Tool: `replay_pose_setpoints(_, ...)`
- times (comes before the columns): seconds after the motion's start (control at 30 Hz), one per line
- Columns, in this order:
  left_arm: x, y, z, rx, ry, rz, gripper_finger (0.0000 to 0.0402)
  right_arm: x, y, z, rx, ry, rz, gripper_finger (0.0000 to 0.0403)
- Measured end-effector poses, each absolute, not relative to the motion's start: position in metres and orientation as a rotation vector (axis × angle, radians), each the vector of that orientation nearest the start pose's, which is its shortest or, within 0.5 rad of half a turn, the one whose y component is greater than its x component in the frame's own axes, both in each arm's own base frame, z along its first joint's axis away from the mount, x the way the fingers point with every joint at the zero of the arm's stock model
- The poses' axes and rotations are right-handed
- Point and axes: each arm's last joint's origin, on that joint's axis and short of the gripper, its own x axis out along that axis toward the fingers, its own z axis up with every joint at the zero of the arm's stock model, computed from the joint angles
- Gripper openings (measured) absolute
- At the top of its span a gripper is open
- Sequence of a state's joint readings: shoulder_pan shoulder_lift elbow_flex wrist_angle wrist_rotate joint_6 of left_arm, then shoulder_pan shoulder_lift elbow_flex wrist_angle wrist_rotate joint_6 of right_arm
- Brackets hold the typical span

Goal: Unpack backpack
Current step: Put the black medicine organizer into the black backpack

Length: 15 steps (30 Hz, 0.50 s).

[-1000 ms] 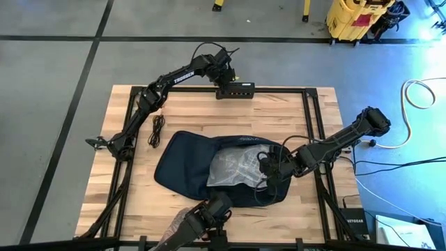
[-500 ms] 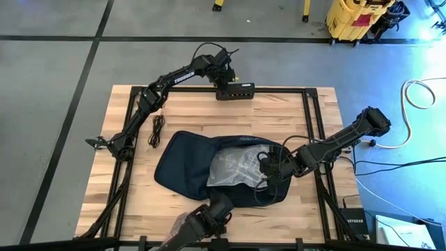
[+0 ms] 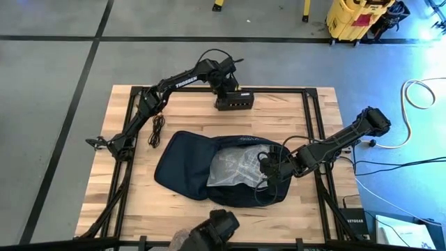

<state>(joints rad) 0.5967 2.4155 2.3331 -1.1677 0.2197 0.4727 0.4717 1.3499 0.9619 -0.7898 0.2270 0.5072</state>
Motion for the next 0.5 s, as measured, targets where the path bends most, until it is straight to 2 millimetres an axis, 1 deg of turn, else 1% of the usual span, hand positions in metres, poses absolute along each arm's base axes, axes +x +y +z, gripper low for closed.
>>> replay_pose_setpoints(0.1, 0.415, 0.258, 0.243, -0.062, 1.191, 0.034, 0.0160, 0.222, 0.110, 0.237, 0.033, 1.128, -0.053, 0.0275)
replay_pose_setpoints(0.17, 0.416, 0.247, 0.249, -0.040, 1.217, 0.037, 0.0160, 0.220, 0.114, 0.242, 0.009, 1.120, -0.046, 0.0275)
replay_pose_setpoints(0.3, 0.420, 0.229, 0.258, -0.002, 1.248, 0.053, 0.0160, 0.216, 0.122, 0.259, -0.044, 1.074, -0.053, 0.0275)
replay_pose_setpoints(0.5, 0.423, 0.201, 0.284, 0.036, 1.214, 0.080, 0.0160, 0.201, 0.132, 0.286, -0.104, 1.002, -0.070, 0.0275)
